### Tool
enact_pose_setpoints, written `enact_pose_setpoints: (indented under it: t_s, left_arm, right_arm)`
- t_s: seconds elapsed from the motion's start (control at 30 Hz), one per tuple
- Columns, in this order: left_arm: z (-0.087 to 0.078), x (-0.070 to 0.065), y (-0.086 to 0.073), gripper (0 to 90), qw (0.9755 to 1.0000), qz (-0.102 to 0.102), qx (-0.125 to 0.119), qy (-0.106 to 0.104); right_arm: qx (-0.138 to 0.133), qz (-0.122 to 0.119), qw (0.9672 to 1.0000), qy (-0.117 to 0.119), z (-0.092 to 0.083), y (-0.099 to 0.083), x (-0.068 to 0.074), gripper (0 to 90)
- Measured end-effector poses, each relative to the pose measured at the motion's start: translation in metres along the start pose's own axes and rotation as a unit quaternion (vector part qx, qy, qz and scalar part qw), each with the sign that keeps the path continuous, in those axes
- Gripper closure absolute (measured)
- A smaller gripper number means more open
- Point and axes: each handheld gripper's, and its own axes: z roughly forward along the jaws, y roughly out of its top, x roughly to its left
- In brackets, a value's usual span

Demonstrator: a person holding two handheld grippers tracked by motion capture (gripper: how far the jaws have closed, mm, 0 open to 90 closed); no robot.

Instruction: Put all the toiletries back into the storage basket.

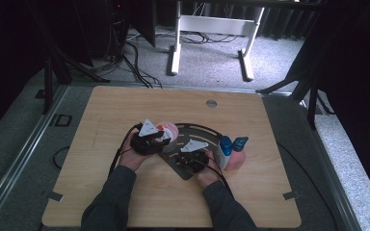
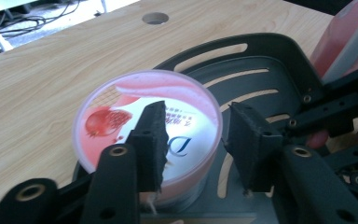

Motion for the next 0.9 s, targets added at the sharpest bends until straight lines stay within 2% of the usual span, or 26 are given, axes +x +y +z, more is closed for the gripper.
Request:
enact_pose_setpoints:
  t_s: [0.2, 0.33, 0.43, 0.6, 0.9]
  left_arm:
    - [0.007, -0.005, 0.005, 69.6, 1.0, 0.006, 0.006, -0.003]
    - [0.015, -0.008, 0.007, 73.2, 0.9998, 0.01, 0.015, 0.002]
    - [0.019, -0.01, 0.01, 81.1, 0.9998, 0.009, 0.018, 0.002]
    - [0.026, -0.013, 0.015, 87.9, 0.9997, 0.011, 0.022, 0.001]
    - [0.037, -0.012, 0.02, 89.7, 0.9997, -0.002, 0.025, 0.003]
  right_arm:
    - [0.003, 0.003, 1.0, 0.005, -0.003, -0.007, 0.003, 80.3]
    - [0.0, 0.002, 1.0, 0.006, -0.004, -0.009, 0.004, 80.6]
    - [-0.001, 0.0, 1.0, 0.006, -0.006, -0.011, 0.006, 81.0]
    - [-0.005, 0.003, 0.9999, 0.009, -0.009, -0.014, 0.007, 80.9]
    - [-0.008, 0.003, 0.9999, 0.013, -0.012, -0.017, 0.008, 81.2]
